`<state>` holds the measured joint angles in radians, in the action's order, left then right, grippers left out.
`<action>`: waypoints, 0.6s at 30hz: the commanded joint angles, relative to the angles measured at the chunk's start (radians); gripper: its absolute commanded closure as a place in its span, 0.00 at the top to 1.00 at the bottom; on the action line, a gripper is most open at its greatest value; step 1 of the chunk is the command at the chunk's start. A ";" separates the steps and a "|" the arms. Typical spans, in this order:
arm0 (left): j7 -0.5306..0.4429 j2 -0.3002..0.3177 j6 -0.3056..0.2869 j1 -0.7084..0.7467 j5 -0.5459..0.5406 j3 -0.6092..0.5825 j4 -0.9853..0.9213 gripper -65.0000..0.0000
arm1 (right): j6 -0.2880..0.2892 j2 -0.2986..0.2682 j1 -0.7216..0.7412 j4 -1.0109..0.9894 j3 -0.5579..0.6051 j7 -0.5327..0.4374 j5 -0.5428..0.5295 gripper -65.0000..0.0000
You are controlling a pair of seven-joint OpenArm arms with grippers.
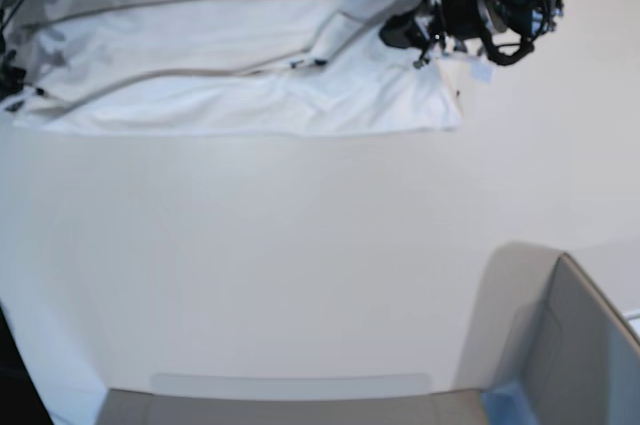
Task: Layout the t-shirt on the table in an organized manner, then fold the t-shirt properly
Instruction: 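Drag the held hem over the collar with the left gripper, then release the hem and move both grippers to the folded strip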
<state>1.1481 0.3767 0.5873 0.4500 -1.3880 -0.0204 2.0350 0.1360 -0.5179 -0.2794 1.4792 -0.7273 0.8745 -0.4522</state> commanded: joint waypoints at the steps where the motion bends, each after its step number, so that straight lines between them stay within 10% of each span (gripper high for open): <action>1: 0.062 0.006 0.111 0.016 -0.096 0.006 0.019 0.00 | 0.001 -0.028 -0.004 0.011 -0.028 -0.016 -0.003 0.00; 18: 0.060 0.011 0.111 0.049 -0.096 -0.002 0.016 0.00 | 0.001 -0.009 -0.013 0.008 -0.073 -0.016 -0.001 0.00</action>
<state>1.1481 0.3801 0.6098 0.4934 -1.3926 -0.0200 2.0365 0.1360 -0.5030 -0.2947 1.4731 -0.7937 0.8749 -0.4507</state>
